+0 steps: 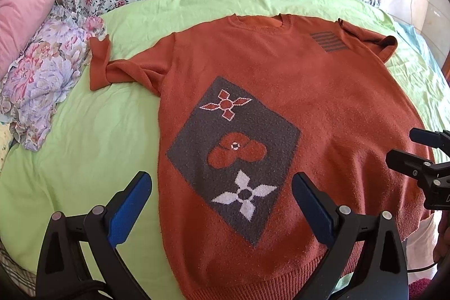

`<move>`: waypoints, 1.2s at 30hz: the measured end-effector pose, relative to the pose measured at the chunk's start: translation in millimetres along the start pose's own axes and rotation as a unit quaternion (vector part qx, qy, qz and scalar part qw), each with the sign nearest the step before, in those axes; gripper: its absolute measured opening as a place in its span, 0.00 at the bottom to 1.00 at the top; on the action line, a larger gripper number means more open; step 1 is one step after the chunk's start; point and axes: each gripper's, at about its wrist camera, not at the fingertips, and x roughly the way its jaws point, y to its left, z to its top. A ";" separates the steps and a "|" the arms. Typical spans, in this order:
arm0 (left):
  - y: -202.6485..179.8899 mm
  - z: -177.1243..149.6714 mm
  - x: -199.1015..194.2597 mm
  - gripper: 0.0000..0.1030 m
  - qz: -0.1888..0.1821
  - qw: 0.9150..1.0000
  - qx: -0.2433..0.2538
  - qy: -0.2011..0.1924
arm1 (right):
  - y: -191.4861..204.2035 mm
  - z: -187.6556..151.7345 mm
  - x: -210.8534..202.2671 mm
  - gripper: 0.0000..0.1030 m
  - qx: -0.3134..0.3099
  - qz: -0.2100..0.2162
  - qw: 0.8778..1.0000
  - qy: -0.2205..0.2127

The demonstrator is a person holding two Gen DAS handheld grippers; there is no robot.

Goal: Fold small clothes

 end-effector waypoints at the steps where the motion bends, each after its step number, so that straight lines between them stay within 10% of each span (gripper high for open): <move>1: -0.3 0.1 0.0 0.97 0.000 1.000 0.000 0.000 | 0.4 -0.4 0.2 0.93 0.001 0.000 1.000 0.000; 36: 1.7 5.1 12.1 0.97 0.002 1.000 -0.015 0.010 | -9.9 12.3 -2.8 0.93 -0.002 -0.011 1.000 0.001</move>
